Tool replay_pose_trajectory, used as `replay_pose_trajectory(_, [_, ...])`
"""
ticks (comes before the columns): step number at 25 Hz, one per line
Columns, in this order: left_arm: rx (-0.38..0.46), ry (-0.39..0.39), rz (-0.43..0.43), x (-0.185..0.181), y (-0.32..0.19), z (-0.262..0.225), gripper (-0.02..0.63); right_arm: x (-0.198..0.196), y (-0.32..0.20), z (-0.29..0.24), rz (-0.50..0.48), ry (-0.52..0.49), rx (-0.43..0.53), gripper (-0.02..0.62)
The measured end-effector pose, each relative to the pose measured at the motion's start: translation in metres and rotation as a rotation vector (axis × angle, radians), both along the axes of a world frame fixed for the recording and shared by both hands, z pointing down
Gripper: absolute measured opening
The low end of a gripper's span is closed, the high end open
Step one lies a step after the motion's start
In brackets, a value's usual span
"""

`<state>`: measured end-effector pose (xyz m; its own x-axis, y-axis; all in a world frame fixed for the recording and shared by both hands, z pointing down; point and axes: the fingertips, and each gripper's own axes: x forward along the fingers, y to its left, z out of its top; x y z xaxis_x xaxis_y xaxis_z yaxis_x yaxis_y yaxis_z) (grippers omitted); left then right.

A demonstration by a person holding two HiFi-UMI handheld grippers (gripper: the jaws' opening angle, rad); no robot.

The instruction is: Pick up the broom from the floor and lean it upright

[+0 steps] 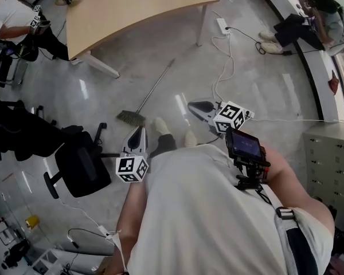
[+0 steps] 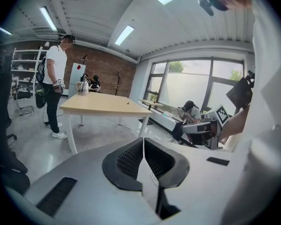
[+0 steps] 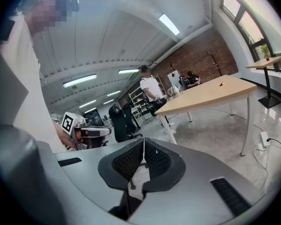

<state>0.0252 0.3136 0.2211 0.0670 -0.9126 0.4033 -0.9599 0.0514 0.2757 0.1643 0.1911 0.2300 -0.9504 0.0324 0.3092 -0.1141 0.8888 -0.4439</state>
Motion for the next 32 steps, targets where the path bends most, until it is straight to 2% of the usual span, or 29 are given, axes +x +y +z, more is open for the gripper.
replay_pose_trajectory(10, [-0.012, 0.011, 0.131, -0.058, -0.062, 0.018, 0.015, -0.018, -0.049, 0.017, 0.138, 0.072, -0.001, 0.02])
replay_pose_trajectory(19, [-0.07, 0.015, 0.28, -0.102, -0.103, 0.038, 0.015, -0.038, -0.092, 0.026, 0.296, 0.113, 0.002, 0.02])
replay_pose_trajectory(26, [-0.144, 0.026, 0.339, -0.103, -0.119, 0.063, 0.015, -0.038, -0.109, 0.044, 0.329, 0.15, -0.023, 0.02])
replay_pose_trajectory(32, [-0.232, 0.002, 0.423, -0.086, -0.132, 0.088, 0.015, -0.033, -0.129, 0.073, 0.293, 0.194, -0.037, 0.02])
